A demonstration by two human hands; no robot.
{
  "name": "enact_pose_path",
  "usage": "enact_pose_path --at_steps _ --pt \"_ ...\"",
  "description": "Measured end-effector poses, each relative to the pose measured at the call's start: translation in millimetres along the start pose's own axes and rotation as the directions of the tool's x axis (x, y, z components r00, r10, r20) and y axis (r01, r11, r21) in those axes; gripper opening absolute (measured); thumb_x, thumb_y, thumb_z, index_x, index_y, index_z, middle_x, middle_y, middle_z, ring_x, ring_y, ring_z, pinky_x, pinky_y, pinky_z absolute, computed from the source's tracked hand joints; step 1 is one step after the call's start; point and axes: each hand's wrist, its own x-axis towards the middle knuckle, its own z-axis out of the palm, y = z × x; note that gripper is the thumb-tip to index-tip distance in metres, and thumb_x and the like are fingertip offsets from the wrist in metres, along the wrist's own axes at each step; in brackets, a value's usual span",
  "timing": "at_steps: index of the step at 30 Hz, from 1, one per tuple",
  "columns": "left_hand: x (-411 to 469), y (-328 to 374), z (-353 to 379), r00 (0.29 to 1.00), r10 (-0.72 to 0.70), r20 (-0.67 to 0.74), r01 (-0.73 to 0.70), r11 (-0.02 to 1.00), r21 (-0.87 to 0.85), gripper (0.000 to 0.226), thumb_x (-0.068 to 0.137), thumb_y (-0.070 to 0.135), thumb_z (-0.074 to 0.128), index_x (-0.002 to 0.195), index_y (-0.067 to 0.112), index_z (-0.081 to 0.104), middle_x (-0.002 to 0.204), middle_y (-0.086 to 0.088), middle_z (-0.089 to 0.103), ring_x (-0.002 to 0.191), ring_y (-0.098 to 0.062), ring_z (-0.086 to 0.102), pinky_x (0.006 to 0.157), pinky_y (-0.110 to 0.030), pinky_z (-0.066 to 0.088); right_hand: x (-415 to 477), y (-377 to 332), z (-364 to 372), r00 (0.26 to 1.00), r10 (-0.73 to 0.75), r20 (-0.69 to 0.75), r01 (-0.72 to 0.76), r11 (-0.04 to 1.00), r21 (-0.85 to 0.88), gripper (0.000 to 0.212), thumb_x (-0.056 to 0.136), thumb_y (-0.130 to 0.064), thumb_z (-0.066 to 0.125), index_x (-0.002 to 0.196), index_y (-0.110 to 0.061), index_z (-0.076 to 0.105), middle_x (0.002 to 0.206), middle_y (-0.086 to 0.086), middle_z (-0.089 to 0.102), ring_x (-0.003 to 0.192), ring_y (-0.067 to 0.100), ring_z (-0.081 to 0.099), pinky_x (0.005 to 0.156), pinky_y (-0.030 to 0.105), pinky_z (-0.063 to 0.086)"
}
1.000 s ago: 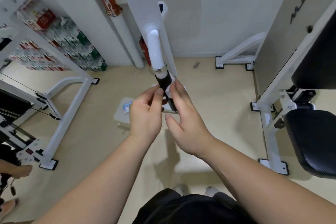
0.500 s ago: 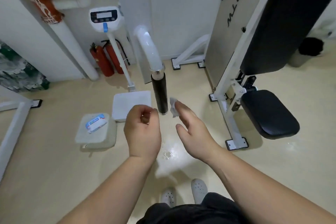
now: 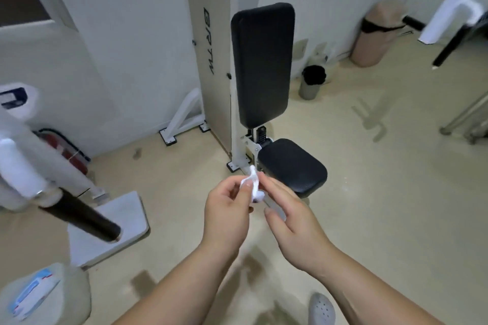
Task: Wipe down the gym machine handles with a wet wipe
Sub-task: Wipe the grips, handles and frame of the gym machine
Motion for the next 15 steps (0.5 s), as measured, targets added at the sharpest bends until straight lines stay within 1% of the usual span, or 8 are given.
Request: enact_pose_path --at_steps 2,5,7,8,9,12,13,15 --pt "12 2 38 0.997 -0.013 0.07 0.013 1.0 0.012 0.018 0.098 0.024 0.064 0.086 0.027 0.077 0.082 -0.002 0.077 0.074 -0.01 0.068 0.069 -0.032 0.056 1 17 -39 0.995 -0.023 -0.095 0.022 1.0 -0.011 0.06 0.096 0.0 0.051 0.149 -0.028 0.048 0.149 -0.019 0.05 0.141 0.0 0.043 0.115 0.023 0.039" --pt "27 4 104 0.979 -0.026 0.2 0.023 1.0 0.017 0.015 0.095 0.023 0.063 0.088 0.02 0.076 0.085 -0.003 0.076 0.072 -0.01 0.067 0.064 -0.027 0.053 5 50 -105 0.977 -0.037 -0.211 0.029 0.999 -0.042 0.053 0.094 -0.001 0.063 0.141 -0.025 0.057 0.136 -0.019 0.055 0.128 0.001 0.054 0.103 0.013 0.043" --pt "36 4 154 0.969 -0.029 0.245 0.022 0.999 0.032 0.016 0.093 0.021 0.062 0.089 0.013 0.075 0.081 -0.003 0.073 0.067 -0.009 0.065 0.061 -0.022 0.052 6 75 -153 0.973 -0.034 -0.228 0.023 0.998 -0.053 0.052 0.09 -0.001 0.071 0.137 -0.021 0.062 0.131 -0.018 0.057 0.12 0.0 0.058 0.095 0.008 0.043" --pt "41 4 178 0.967 -0.033 0.253 0.023 0.999 0.043 0.016 0.095 0.018 0.062 0.089 0.009 0.073 0.078 -0.003 0.07 0.064 -0.009 0.063 0.06 -0.02 0.051 6 88 -176 0.974 -0.031 -0.223 0.019 0.998 -0.058 0.051 0.089 -0.003 0.074 0.136 -0.022 0.063 0.129 -0.019 0.058 0.118 0.002 0.059 0.094 0.008 0.043" --pt "45 3 202 0.965 -0.042 0.26 0.028 0.998 0.054 0.016 0.097 0.016 0.062 0.088 0.007 0.072 0.076 -0.003 0.068 0.062 -0.011 0.06 0.06 -0.021 0.051 6 100 -198 0.976 -0.023 -0.215 0.01 0.998 -0.059 0.051 0.088 -0.007 0.076 0.134 -0.023 0.064 0.127 -0.019 0.06 0.116 0.004 0.06 0.094 0.01 0.044" --pt "54 -1 266 0.958 -0.076 0.277 0.048 0.993 0.106 0.018 0.097 0.015 0.064 0.084 0.006 0.07 0.07 -0.008 0.062 0.062 -0.021 0.053 0.061 -0.033 0.049 1 132 -257 0.977 0.034 -0.209 -0.044 0.998 -0.046 0.056 0.083 -0.017 0.083 0.135 -0.028 0.064 0.122 -0.02 0.064 0.115 0.003 0.062 0.093 0.011 0.045" --pt "58 -2 287 0.956 -0.08 0.282 0.049 0.992 0.115 0.019 0.096 0.017 0.065 0.081 0.007 0.069 0.067 -0.008 0.06 0.061 -0.022 0.052 0.061 -0.035 0.048 0 141 -275 0.975 0.049 -0.218 -0.06 0.997 -0.042 0.059 0.081 -0.019 0.085 0.134 -0.032 0.063 0.12 -0.02 0.065 0.115 0.002 0.062 0.093 0.01 0.045" --pt "64 -1 325 0.954 -0.088 0.286 0.052 0.99 0.132 0.021 0.092 0.024 0.067 0.075 0.012 0.067 0.063 -0.006 0.06 0.059 -0.021 0.052 0.058 -0.031 0.044 0 156 -310 0.967 0.071 -0.244 -0.081 0.996 -0.03 0.06 0.079 -0.021 0.086 0.128 -0.043 0.061 0.115 -0.022 0.066 0.112 0.001 0.062 0.09 0.01 0.046"
